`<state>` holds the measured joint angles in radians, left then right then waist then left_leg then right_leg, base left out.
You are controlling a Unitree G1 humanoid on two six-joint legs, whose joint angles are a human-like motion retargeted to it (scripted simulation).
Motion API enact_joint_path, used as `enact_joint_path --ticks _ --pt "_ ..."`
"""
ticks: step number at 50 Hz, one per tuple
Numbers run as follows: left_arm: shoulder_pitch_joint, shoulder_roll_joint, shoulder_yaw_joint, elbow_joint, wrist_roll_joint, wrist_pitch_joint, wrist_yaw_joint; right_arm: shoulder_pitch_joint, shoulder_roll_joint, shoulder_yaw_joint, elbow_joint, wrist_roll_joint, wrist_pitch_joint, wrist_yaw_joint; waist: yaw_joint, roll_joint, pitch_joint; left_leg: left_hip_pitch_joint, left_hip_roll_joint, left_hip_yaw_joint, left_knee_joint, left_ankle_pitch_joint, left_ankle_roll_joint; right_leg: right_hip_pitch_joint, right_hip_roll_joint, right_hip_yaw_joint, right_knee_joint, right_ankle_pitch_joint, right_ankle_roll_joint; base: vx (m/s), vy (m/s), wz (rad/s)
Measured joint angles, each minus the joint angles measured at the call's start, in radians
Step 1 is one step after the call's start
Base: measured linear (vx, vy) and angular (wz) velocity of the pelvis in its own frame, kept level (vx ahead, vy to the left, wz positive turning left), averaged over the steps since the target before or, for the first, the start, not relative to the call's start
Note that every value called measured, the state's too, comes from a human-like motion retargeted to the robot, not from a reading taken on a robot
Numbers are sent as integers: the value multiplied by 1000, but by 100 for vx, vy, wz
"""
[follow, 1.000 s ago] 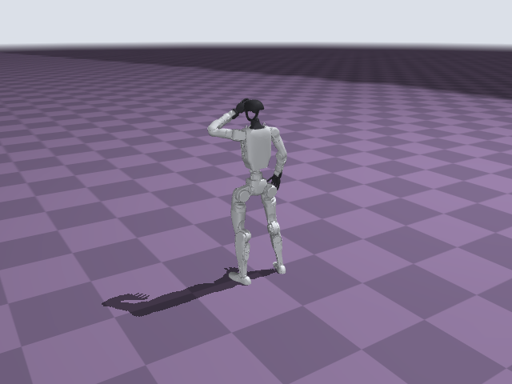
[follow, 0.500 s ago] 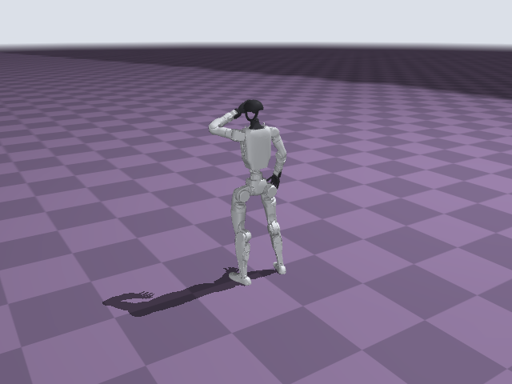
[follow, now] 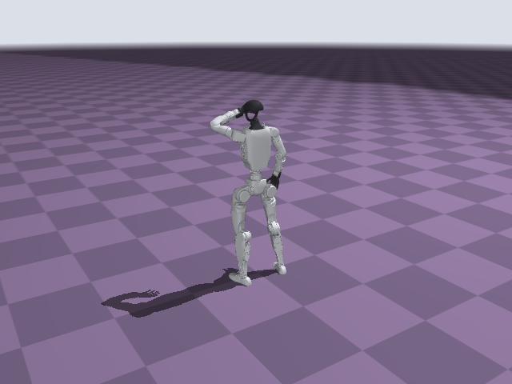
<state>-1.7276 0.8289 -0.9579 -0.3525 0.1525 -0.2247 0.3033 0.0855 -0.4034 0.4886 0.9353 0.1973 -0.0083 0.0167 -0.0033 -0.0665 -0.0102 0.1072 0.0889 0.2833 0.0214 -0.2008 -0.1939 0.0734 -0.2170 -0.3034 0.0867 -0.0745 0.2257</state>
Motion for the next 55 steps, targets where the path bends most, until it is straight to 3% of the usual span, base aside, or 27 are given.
enact_joint_path --ticks 5,10,22,26,32,37,40,44,49,52,55 --pt "205 209 150 -145 -46 -25 36 6 -2 -73 -60 -27 -7 -16 13 4 5 8 5 36 1 -7 5 -24 4 35 18 0 8 1 -2 -36" --pt "319 282 251 -214 -78 -35 46 29 -8 -122 -94 -8 -10 -46 15 21 9 10 9 39 -3 -5 0 -18 12 40 0 8 10 0 0 -4" --pt "-49 -66 -50 0 -23 -12 -5 21 5 6 33 50 -2 -13 3 6 9 -4 -3 -25 -2 6 -1 16 -1 -24 -9 1 2 0 1 24" --pt "-19 -39 -50 -15 -124 -31 -15 9 10 3 34 62 5 -19 4 4 18 0 -2 -14 -2 5 1 13 0 -12 -11 3 -1 0 0 -6" --pt "188 159 88 -133 -313 -67 -35 20 11 -75 -18 66 16 -45 10 13 30 7 3 19 -3 1 3 -3 6 21 -9 10 2 0 -1 -28" --pt "292 236 182 -167 -298 -66 -45 50 2 -111 -39 51 15 -48 11 27 27 4 5 24 -3 1 3 -10 8 25 -8 12 6 0 0 -4" --pt "230 197 142 -136 -235 -48 -51 61 -4 -99 -19 55 16 -39 9 33 20 -1 4 11 -4 3 2 -6 6 12 -8 10 6 0 1 17" --pt "63 50 15 -39 -188 -30 -55 60 0 -61 30 80 18 -31 10 25 13 -9 -1 -17 -5 8 0 5 1 -16 -11 6 2 0 1 35" --pt "-51 -118 -85 54 -267 -44 -63 33 11 -19 84 142 21 -41 10 8 12 -16 -7 -39 -5 13 0 14 -5 -38 -15 4 -5 0 1 17" --pt "-36 -129 -93 41 -361 -63 -79 13 11 -19 98 176 24 -58 10 4 12 -15 -7 -36 -5 13 1 13 -5 -35 -16 6 -9 0 0 0" --pt "30 -63 -65 -21 -448 -83 -92 -1 6 -44 90 194 24 -77 11 7 13 -13 -6 -22 -4 10 2 7 -3 -20 -16 8 -10 0 0 -24"
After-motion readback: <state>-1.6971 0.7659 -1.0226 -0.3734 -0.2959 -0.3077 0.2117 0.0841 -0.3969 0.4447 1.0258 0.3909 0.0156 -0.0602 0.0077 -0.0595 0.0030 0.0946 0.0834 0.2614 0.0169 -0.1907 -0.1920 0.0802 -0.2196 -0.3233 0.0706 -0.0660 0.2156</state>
